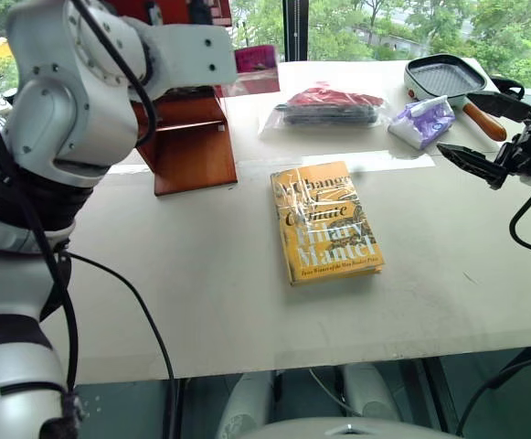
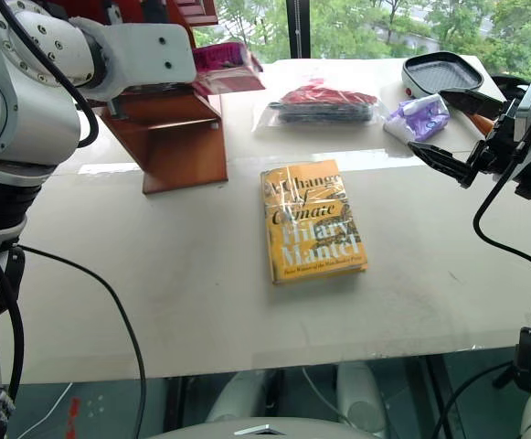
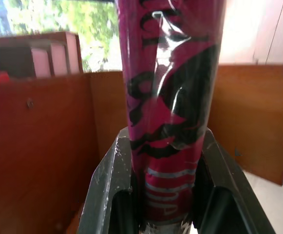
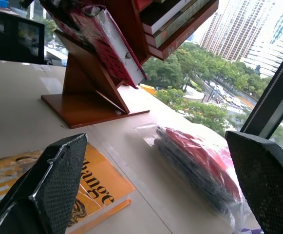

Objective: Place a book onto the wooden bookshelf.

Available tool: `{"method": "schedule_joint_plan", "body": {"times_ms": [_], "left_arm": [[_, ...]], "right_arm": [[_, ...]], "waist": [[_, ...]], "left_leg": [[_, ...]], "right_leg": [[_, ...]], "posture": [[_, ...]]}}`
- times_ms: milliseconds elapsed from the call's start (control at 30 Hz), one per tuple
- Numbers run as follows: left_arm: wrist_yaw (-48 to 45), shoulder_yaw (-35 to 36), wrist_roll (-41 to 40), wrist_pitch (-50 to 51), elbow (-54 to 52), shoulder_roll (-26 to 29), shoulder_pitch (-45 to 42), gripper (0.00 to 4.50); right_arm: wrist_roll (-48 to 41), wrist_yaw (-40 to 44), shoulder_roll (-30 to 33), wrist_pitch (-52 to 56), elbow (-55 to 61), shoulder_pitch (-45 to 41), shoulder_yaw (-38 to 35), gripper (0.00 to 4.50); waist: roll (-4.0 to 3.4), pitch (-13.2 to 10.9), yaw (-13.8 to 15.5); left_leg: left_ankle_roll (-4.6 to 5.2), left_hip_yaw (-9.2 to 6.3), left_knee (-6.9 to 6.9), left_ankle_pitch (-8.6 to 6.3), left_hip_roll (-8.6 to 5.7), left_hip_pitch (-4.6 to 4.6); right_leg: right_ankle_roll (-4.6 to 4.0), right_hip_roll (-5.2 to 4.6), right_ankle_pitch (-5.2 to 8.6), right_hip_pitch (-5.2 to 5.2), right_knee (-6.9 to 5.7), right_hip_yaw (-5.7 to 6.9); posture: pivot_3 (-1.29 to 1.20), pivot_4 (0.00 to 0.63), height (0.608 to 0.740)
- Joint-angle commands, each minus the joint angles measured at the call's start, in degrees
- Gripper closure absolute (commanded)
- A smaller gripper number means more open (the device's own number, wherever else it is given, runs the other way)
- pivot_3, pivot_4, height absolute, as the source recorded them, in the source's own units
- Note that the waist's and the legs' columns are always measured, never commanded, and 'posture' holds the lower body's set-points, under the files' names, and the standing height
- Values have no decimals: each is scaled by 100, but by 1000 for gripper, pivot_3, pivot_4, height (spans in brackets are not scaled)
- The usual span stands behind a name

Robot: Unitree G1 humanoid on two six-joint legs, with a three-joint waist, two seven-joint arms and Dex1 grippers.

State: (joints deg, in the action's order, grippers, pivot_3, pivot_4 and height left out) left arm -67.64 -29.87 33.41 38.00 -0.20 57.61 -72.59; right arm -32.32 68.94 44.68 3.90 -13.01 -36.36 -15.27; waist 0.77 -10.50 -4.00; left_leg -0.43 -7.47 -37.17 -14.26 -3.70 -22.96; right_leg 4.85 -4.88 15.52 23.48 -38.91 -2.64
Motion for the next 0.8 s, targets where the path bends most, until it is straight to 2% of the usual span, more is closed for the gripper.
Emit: {"method": "schedule_joint_plan", "body": {"times_ms": [33,100,267,333,400,533,700,800], "left_arm": [[336,60,400,-392,841,24,7,3840],[474,-52,556,-588,1496,-160,-80,3840],[1264,-151,635,-1086,3289,-1059,-586,3840],[1314,-129,561,-1252,3736,-1260,-654,2828],[1259,-35,489,-1310,3692,-1285,-608,2141],[969,411,327,-1404,2670,-899,-471,307],[-40,1359,-364,-905,715,-260,52,307],[-1163,2153,-1149,603,-813,224,457,307]], "right_arm": [[-247,-33,89,87,455,11,-271,0],[-311,-28,118,176,582,60,-296,0],[-425,-118,172,377,863,142,-373,0],[-420,-136,202,435,912,166,-379,0],[-414,-157,228,474,986,231,-412,0],[-533,-325,299,696,1297,330,-489,0],[-558,-347,396,793,1322,422,-623,0],[-579,-360,424,832,1359,492,-673,0]], "waist": [[0,0,14],[-2,1,6],[-26,16,16],[-34,21,23],[-27,16,-6],[-25,16,-27],[-17,11,-5],[-12,8,14]], "left_leg": [[0,0,0,0,-1,-1],[1,-1,-4,0,-2,2],[23,4,-11,-13,-4,20],[24,3,-17,-13,-6,40],[24,8,-17,-13,-6,67],[24,31,-17,-14,-4,79],[0,18,-18,0,3,2],[0,4,-17,0,4,-18]], "right_leg": [[0,-1,0,0,-1,0],[1,-4,0,-2,-4,0],[1,-2,-1,-8,-27,0],[2,-3,0,-18,-54,0],[4,-3,2,-38,-68,-6],[5,-4,2,-36,-71,-41],[6,-8,3,35,-61,-50],[6,-10,3,41,-47,-35]], "posture": [[0,150,740],[0,150,740],[0,150,740],[0,150,740],[0,150,740],[0,150,740],[0,150,740],[0,150,740]]}}
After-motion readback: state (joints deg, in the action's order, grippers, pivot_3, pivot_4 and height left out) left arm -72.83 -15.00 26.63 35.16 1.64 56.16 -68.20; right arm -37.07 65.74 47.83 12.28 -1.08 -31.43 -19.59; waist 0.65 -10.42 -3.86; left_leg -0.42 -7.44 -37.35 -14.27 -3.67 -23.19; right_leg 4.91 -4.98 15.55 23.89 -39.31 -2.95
